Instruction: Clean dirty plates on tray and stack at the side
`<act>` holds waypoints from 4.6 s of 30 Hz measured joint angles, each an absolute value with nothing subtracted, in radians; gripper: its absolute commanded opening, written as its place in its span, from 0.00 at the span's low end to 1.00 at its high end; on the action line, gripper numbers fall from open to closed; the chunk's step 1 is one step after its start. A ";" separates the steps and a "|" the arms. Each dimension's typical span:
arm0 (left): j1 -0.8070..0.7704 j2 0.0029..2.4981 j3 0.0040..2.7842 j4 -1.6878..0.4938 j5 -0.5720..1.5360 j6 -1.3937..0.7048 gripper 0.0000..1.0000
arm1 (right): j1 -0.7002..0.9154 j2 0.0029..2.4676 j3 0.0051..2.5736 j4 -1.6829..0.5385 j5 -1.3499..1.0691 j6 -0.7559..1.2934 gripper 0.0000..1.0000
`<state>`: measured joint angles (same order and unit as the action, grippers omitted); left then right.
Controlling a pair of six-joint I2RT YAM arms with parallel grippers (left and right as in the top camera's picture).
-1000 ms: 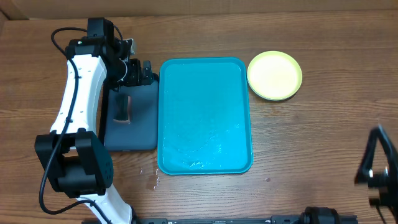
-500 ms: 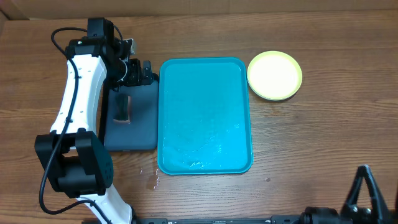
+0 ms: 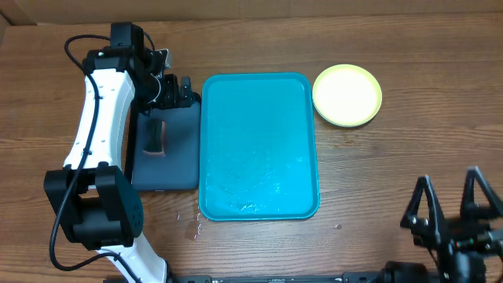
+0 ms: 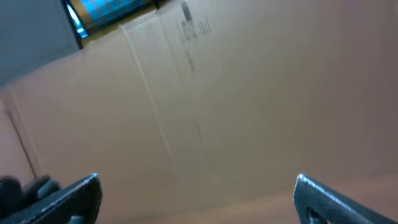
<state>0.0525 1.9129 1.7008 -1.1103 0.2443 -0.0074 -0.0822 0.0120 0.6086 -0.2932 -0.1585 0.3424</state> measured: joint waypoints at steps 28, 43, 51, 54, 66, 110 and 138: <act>0.052 1.913 1.701 -1.110 0.244 -0.007 1.00 | -0.021 0.011 0.019 0.059 -0.171 0.313 1.00; 0.052 1.913 1.701 -1.110 0.245 -0.007 1.00 | -0.017 0.011 0.019 -0.064 -0.252 -0.058 1.00; 0.052 1.913 1.701 -1.111 0.245 -0.007 1.00 | -0.017 0.011 0.019 -0.064 -0.274 -0.110 1.00; 0.052 1.913 1.701 -1.110 0.245 -0.007 1.00 | -0.017 0.011 0.019 -0.064 -0.275 -0.113 1.00; 0.052 1.913 1.701 -1.110 0.244 -0.007 1.00 | -0.017 0.011 0.019 -0.064 -0.275 -0.117 1.00; -0.094 1.376 1.703 -1.108 0.244 -0.007 1.00 | -0.017 0.011 0.019 -0.064 -0.281 -0.117 1.00; -0.091 0.604 1.253 -1.097 0.183 -0.007 1.00 | -0.017 0.011 0.019 -0.064 -0.281 -0.117 1.00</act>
<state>-0.0910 0.6041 1.2533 -1.0966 0.1829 -0.0071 -0.0170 0.0109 0.0185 -0.0639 -0.2813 -0.1169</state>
